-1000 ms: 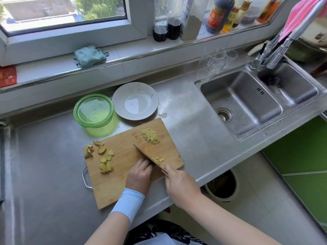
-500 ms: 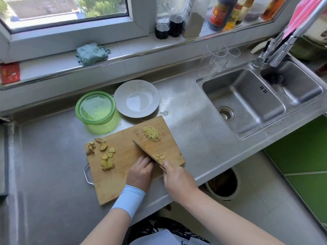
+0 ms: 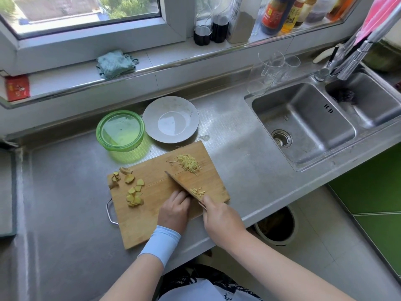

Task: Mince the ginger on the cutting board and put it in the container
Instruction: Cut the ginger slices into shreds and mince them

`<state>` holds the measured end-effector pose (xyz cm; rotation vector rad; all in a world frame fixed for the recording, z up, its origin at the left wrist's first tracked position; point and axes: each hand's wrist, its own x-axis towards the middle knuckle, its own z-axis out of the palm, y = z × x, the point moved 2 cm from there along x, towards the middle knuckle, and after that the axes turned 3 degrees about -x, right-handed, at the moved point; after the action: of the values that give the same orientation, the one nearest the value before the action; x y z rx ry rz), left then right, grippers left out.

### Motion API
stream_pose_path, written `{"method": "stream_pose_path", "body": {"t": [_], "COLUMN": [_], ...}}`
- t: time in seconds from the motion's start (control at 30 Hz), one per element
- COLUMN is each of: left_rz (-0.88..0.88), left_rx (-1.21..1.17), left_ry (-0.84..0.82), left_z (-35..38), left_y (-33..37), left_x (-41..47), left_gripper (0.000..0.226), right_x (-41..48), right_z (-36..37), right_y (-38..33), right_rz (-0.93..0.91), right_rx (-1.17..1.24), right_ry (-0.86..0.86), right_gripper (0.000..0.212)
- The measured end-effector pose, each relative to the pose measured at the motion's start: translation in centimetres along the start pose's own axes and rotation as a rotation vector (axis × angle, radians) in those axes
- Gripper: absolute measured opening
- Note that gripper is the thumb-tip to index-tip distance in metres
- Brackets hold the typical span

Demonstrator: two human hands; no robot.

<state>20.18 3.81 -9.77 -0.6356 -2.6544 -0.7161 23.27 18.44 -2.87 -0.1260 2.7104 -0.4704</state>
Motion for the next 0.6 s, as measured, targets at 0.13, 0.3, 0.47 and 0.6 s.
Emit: {"method": "stream_pose_path", "body": {"t": [0.13, 0.3, 0.47, 0.6], "left_rz": [0.022, 0.013, 0.009, 0.011], "left_rx": [-0.002, 0.017, 0.016, 0.013], "left_ry": [0.021, 0.046, 0.058, 0.044], "left_z": [-0.4, -0.5, -0.5, -0.4], "left_y": [0.4, 0.4, 0.6, 0.5], "left_x": [0.2, 0.2, 0.4, 0.3], "left_gripper": [0.023, 0.024, 0.021, 0.021], "right_x": [-1.4, -2.6, 0.5, -0.1], "right_z": [-0.1, 0.4, 0.2, -0.2], "right_y": [1.0, 1.7, -0.1, 0.2], "right_rz": [0.003, 0.029, 0.008, 0.001], "right_rx": [0.056, 0.047, 0.006, 0.039], "right_ry": [-0.019, -0.057, -0.008, -0.021], "right_gripper": [0.013, 0.010, 0.016, 0.014]}}
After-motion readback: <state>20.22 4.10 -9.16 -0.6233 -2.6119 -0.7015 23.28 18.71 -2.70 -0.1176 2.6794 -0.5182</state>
